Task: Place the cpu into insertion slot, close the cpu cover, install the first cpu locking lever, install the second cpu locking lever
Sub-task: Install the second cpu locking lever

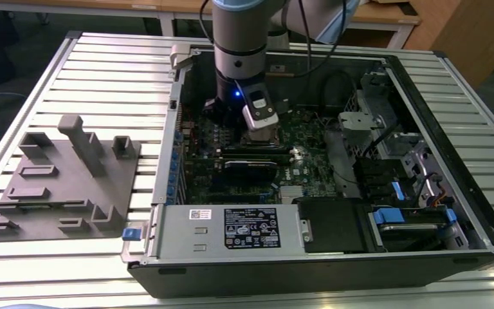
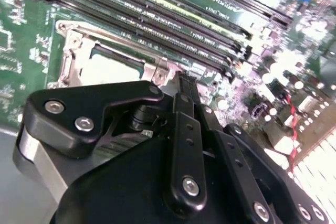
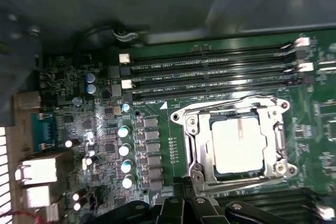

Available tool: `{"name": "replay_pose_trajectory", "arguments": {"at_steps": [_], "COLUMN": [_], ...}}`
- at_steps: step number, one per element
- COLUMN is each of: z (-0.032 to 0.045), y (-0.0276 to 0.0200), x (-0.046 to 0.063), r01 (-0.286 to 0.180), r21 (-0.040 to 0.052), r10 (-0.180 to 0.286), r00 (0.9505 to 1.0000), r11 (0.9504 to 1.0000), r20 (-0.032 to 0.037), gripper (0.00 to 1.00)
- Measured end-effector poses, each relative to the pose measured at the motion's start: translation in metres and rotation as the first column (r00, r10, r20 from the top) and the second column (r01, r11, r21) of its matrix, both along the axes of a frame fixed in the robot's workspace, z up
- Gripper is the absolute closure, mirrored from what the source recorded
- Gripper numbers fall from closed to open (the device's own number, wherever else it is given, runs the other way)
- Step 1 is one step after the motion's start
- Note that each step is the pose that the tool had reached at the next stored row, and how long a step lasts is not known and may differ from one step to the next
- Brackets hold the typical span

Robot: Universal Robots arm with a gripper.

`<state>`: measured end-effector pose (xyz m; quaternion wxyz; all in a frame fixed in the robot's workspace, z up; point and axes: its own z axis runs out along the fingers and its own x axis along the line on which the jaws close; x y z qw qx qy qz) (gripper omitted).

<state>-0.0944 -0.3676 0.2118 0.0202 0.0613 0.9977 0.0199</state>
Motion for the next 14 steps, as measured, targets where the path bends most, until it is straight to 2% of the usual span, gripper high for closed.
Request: {"name": "replay_pose_trajectory", "arguments": {"at_steps": [5,10,14], "z": [0.0154,0.0153,0.0146], "y": [0.0000,0.0000,0.0009], "x": [0.000,0.001,0.012], "r01": [0.000,0.000,0.000], "r21": [-0.0002,0.0001,0.0000], "r10": [0.000,0.000,0.000], "r00": [1.0000,1.0000,1.0000], "r11": [1.0000,1.0000,1.0000], "r20": [-0.0001,0.0000,-0.0001], "gripper": [0.90,0.90,0.90]}}
